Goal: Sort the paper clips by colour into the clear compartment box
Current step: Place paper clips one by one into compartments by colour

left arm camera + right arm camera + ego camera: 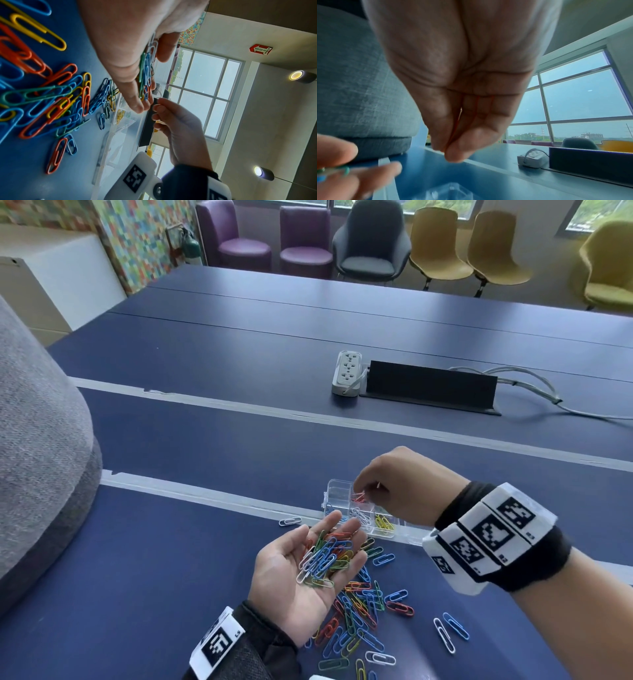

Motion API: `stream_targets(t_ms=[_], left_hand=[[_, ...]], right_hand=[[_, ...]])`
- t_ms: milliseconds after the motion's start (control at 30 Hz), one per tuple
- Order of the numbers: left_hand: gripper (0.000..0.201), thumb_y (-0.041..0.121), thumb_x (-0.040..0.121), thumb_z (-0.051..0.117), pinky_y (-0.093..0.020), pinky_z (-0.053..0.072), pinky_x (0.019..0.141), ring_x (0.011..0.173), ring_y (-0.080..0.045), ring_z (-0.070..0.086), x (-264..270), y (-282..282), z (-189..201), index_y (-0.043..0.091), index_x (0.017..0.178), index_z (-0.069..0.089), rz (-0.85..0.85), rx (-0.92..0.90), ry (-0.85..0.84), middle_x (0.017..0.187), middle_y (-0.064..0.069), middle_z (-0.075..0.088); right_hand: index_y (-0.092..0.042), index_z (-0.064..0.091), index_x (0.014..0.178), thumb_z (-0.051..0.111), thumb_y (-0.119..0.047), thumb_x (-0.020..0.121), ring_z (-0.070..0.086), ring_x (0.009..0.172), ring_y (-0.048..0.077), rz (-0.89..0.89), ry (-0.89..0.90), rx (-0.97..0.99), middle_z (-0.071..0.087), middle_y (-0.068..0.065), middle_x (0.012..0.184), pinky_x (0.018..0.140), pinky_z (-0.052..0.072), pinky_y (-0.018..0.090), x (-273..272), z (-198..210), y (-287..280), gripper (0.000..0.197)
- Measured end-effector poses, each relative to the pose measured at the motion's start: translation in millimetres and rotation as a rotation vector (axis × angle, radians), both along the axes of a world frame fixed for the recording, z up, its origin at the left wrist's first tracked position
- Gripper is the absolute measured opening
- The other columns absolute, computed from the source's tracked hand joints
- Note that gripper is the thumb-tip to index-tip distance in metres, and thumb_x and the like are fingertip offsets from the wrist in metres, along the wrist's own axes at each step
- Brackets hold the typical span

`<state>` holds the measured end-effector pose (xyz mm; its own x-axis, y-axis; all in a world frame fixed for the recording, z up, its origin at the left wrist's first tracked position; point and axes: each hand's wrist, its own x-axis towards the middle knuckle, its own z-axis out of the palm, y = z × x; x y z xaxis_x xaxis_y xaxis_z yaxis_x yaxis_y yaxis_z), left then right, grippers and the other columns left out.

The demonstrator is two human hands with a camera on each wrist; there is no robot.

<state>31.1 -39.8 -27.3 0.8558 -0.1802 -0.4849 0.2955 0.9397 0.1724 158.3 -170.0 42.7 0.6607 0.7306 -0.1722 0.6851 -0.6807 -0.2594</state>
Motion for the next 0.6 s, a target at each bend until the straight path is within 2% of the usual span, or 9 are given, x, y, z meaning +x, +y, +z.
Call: stream_targets(t_ms=[33,100,133,267,333,400,467,533,600], left_hand=[[0.045,0.023,0.091,0.038,-0.056,0.048,0.088,0.110,-0.043,0.061,-0.5,0.2,0.9,-0.006,0.117,0.060,0.001,-0.008,-0.008,0.120,-0.028,0.062],[0.046,0.023,0.089,0.039,-0.056,0.047,0.089,0.113,-0.044,0.058,-1.2,0.8,3.1,-0.007,0.120,0.058,0.006,-0.021,-0.028,0.122,-0.029,0.061],[0.047,0.023,0.088,0.040,-0.056,0.046,0.090,0.114,-0.044,0.057,-1.3,1.0,4.6,-0.007,0.120,0.058,0.009,-0.023,-0.037,0.122,-0.029,0.061],[0.048,0.023,0.081,0.045,-0.057,0.047,0.093,0.112,-0.043,0.060,-0.3,0.3,8.6,-0.010,0.109,0.066,0.037,0.011,-0.044,0.119,-0.029,0.062],[0.049,0.024,0.082,0.044,-0.056,0.043,0.098,0.115,-0.041,0.058,0.0,-0.4,8.4,-0.010,0.112,0.064,0.047,0.013,-0.051,0.123,-0.029,0.060],[0.052,0.025,0.083,0.043,-0.053,0.040,0.101,0.112,-0.039,0.058,-0.4,0.4,8.7,-0.009,0.119,0.060,0.059,0.005,-0.060,0.124,-0.028,0.059],[0.053,0.026,0.085,0.040,-0.048,0.045,0.094,0.099,-0.037,0.063,-0.9,1.5,10.4,-0.007,0.122,0.058,0.080,-0.006,-0.071,0.117,-0.028,0.063],[0.051,0.026,0.086,0.038,-0.042,0.051,0.077,0.080,-0.035,0.066,-0.6,2.7,12.5,-0.007,0.120,0.058,0.100,-0.016,-0.083,0.106,-0.027,0.066],[0.051,0.026,0.087,0.037,-0.037,0.052,0.064,0.071,-0.033,0.067,-0.1,2.6,13.5,-0.007,0.121,0.057,0.096,-0.012,-0.079,0.101,-0.026,0.068]], right_hand=[[-0.024,0.072,0.097,0.053,-0.012,0.084,0.062,0.081,0.015,0.003,0.000,0.045,0.072,-0.003,0.093,0.074,0.046,0.018,-2.6,4.9,-0.7,0.026],[-0.023,0.074,0.093,0.059,-0.012,0.084,0.053,0.067,0.003,0.040,0.004,0.156,0.071,-0.006,0.086,0.066,0.036,0.002,-9.6,14.4,-1.5,0.021],[-0.023,0.074,0.090,0.061,-0.013,0.083,0.049,0.064,0.001,0.079,0.014,0.203,0.071,-0.006,0.083,0.063,0.034,0.001,-14.1,18.6,-1.3,0.018],[-0.024,0.074,0.091,0.063,-0.017,0.082,0.046,0.065,0.000,0.260,0.113,0.213,0.067,-0.005,0.082,0.062,0.032,0.004,-33.1,21.5,1.5,0.016],[-0.024,0.073,0.094,0.062,-0.018,0.084,0.042,0.068,0.000,0.295,0.130,0.180,0.066,-0.003,0.086,0.066,0.037,0.014,-38.0,15.8,2.2,0.016],[-0.022,0.073,0.091,0.062,-0.018,0.083,0.041,0.070,-0.002,0.293,0.134,0.186,0.065,-0.004,0.088,0.066,0.037,0.014,-39.8,11.3,0.7,0.015],[-0.022,0.073,0.088,0.063,-0.020,0.080,0.046,0.074,-0.001,0.286,0.145,0.183,0.066,-0.006,0.088,0.067,0.036,0.010,-42.5,8.1,-1.4,0.013],[-0.024,0.072,0.089,0.064,-0.025,0.079,0.057,0.080,0.008,0.289,0.146,0.134,0.067,-0.005,0.091,0.074,0.046,0.022,-46.9,3.5,-0.7,0.013],[-0.023,0.070,0.090,0.060,-0.026,0.079,0.060,0.084,0.017,0.296,0.110,0.109,0.068,-0.003,0.091,0.076,0.049,0.035,-51.6,-0.9,1.5,0.015]])
